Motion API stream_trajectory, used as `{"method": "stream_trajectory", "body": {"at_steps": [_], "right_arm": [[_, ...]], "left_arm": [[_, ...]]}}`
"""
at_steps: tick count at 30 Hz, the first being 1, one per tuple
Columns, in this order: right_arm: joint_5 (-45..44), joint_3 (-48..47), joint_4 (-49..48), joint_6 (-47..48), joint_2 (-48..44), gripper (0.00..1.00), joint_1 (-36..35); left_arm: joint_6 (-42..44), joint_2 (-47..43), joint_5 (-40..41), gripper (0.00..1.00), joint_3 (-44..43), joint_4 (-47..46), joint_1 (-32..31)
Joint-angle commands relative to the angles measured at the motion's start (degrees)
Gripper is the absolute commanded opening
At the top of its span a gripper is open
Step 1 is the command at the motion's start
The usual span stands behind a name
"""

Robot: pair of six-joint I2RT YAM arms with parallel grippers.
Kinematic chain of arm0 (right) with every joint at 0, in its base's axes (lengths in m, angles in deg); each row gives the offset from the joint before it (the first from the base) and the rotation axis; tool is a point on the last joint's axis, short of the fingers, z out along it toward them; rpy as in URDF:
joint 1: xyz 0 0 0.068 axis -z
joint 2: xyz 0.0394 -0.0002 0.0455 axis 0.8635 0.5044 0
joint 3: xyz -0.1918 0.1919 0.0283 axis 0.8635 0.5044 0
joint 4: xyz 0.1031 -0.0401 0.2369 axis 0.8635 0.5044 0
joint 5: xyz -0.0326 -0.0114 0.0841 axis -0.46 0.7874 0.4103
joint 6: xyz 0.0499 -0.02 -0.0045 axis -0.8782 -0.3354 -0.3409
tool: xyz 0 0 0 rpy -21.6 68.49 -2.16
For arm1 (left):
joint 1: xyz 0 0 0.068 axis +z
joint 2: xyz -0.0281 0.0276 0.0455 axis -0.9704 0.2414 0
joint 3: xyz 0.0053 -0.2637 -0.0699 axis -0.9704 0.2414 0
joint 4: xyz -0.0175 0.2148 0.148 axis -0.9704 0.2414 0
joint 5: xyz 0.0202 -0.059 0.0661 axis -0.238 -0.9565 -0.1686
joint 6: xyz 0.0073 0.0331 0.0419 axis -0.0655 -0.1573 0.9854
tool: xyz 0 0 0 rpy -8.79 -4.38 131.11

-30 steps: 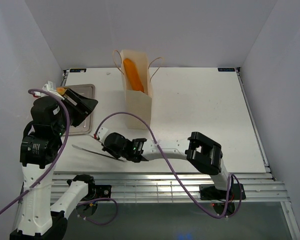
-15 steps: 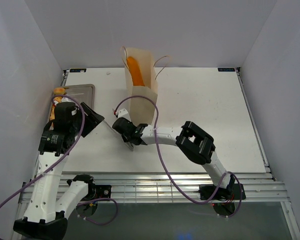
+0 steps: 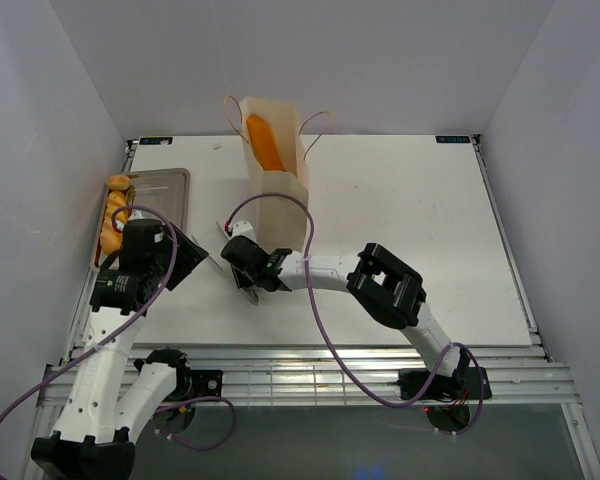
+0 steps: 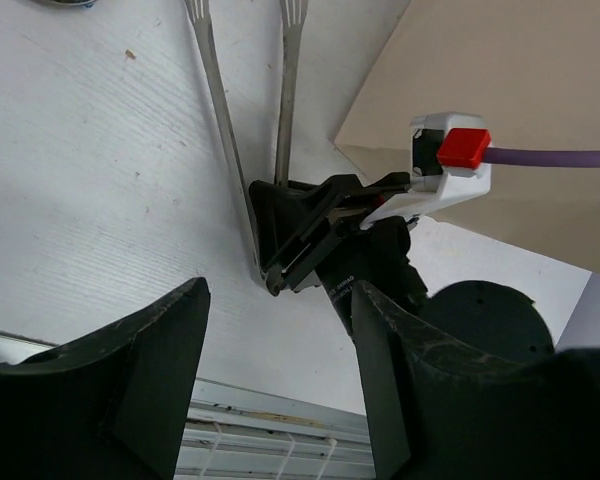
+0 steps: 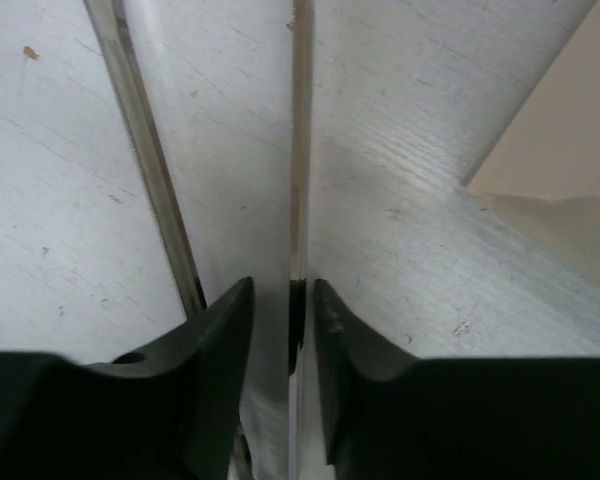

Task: Place the fake bread into the paper bag
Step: Place the clamp at the center of the board.

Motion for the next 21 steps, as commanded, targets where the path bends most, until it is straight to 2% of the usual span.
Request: {"method": "stream_trajectory", "body": {"at_steps": [1,2,5,12,16,18,21], "right_arm": [[2.73,-1.53,-1.24,-0.92,0.68,0.42,0.21],[3.08,-1.44,-1.33,-0.92,0.25,0.5,0.21],[4.13,-0.04,-2.03,-0.92,-1.77,0.63,0.21],[4.14,8.66,-4.23,-0.21,-13.37,0.84,0.21],[3.26,14.81,-3.35,0.31,-22.68,0.87,0.3],[2.65,18.75,-2.22,0.67,-29.18,0.89,0.56],[3.6,23.41,-0.72,1.72,-38.85,0.9,1.0]], "left_arm": [[-1.4,-0.19,-0.2,0.69,3.64,-1.87,0.19],[-1.93,0.16,-0.64,0.69,4.7,-2.31,0.19],[-3.07,2.01,-3.08,0.7,8.83,-3.72,0.19],[-7.82,0.87,-0.22,0.73,13.59,-5.74,0.1],[-10.71,-1.5,2.42,0.73,15.78,-9.34,-1.12],[-11.86,0.33,4.01,0.73,16.4,-10.92,-3.4],[-14.84,5.07,11.2,0.76,16.32,-12.07,-10.95]]}}
